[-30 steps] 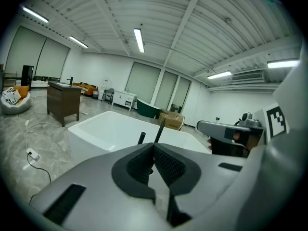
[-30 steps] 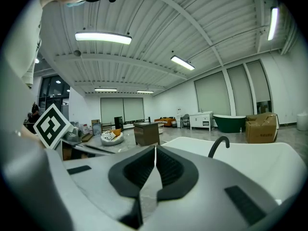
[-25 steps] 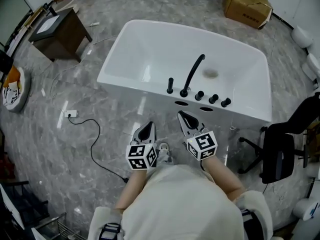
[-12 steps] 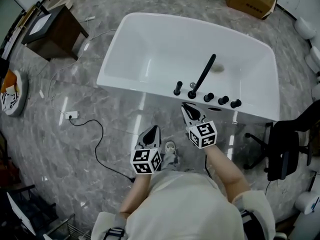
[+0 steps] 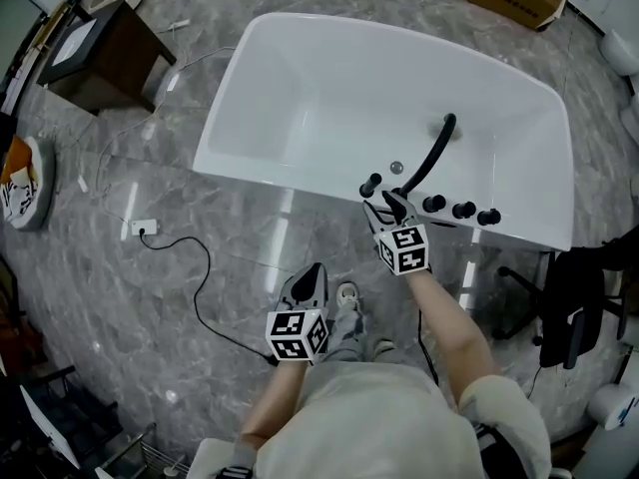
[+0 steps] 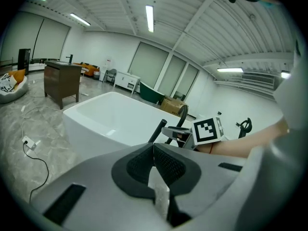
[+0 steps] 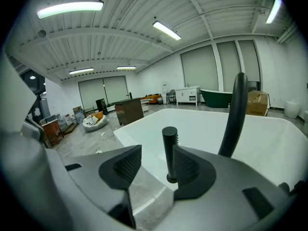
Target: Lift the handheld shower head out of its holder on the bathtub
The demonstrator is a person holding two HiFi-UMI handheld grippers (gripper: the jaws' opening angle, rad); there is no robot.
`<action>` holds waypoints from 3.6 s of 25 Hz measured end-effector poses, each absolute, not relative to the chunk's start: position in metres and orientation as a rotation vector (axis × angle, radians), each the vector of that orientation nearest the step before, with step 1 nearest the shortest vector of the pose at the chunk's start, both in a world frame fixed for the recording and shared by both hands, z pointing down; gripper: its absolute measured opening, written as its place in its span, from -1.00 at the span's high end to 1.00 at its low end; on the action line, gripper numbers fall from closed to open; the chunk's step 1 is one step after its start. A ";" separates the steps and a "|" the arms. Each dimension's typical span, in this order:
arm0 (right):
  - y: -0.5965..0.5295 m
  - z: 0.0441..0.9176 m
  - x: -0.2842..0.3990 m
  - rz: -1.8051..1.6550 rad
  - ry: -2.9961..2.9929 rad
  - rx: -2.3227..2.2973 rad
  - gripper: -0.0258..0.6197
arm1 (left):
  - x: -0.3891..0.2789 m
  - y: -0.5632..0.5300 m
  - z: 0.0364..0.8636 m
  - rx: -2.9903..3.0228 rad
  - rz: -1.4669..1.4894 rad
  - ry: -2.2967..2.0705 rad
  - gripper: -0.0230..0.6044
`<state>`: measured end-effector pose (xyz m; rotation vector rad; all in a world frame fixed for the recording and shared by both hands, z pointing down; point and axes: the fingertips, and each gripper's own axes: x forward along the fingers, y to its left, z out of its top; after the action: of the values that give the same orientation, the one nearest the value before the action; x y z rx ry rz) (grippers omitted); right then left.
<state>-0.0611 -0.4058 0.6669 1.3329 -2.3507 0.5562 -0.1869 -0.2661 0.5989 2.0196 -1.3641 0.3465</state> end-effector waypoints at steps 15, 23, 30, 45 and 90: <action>-0.453 0.745 -0.063 0.522 -2.193 1.273 0.28 | -0.199 -0.270 0.635 1.945 0.392 -1.360 0.86; -0.452 0.747 -0.060 0.489 -2.146 1.259 0.49 | -0.196 -0.266 0.631 1.954 0.386 -1.358 0.86; -0.442 0.728 -0.059 0.451 -2.164 1.273 0.49 | -0.184 -0.257 0.621 1.977 0.369 -1.352 0.86; -0.400 0.630 -0.050 0.281 -2.325 1.346 0.49 | -0.150 -0.220 0.597 2.037 0.332 -1.373 0.86; -0.133 0.351 0.034 -0.182 -2.808 1.491 0.49 | -0.060 -0.064 0.520 2.206 0.236 -1.465 0.86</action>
<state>0.0340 -0.1326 0.3512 1.4910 -2.8078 -0.1822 -0.0600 -0.0635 0.5201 2.2060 -1.4650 0.2357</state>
